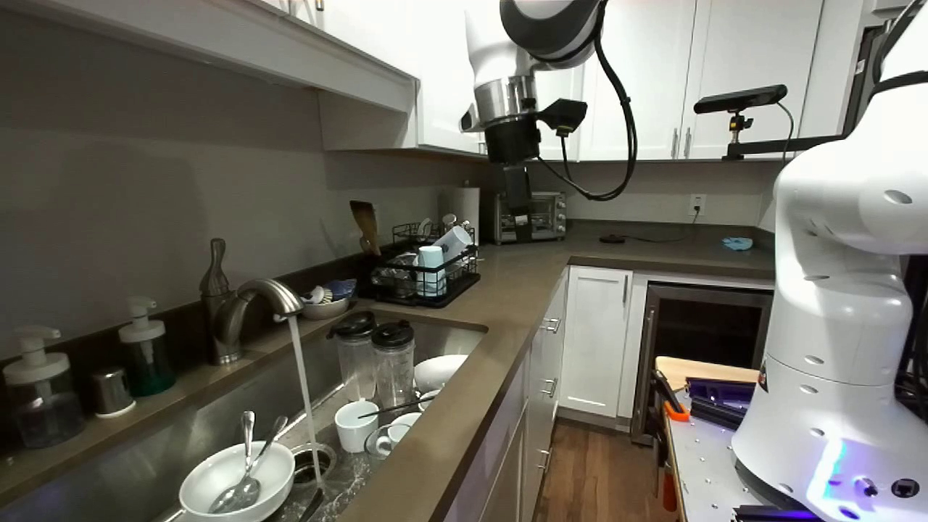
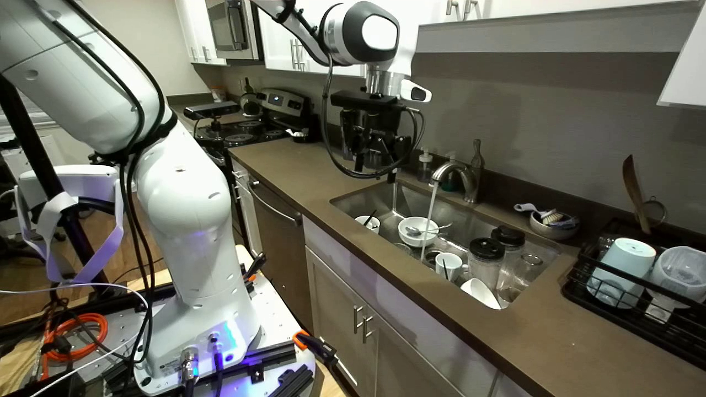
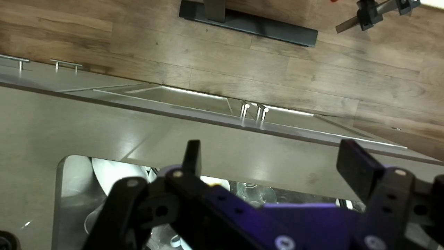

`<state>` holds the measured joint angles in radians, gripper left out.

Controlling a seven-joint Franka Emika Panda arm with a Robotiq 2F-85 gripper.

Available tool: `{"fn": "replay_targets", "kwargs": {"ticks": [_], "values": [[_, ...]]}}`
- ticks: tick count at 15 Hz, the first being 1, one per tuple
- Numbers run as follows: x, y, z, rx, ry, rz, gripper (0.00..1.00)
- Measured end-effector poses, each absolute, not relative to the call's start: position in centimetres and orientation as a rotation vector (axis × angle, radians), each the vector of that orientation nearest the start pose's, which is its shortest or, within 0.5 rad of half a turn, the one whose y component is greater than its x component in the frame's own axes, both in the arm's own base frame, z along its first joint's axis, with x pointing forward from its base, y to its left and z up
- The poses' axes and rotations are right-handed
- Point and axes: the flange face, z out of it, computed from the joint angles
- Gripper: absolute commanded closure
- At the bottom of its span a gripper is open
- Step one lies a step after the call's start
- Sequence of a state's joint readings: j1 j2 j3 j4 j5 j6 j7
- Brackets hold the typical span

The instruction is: Push the faucet handle downwards

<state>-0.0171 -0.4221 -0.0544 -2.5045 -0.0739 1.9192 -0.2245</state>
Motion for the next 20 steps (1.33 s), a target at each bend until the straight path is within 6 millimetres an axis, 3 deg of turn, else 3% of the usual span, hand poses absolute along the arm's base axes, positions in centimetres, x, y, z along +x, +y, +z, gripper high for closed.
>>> {"fn": "replay_targets", "kwargs": {"ticks": [10, 15, 20], "values": [[39.3, -3.3, 42.0, -3.143, -0.301, 0.228, 0.0], [41.0, -3.3, 41.7, -3.164, -0.308, 0.061, 0.0], [42.8, -3.0, 40.2, -3.174, -0.332, -0.181, 0.0]]}}
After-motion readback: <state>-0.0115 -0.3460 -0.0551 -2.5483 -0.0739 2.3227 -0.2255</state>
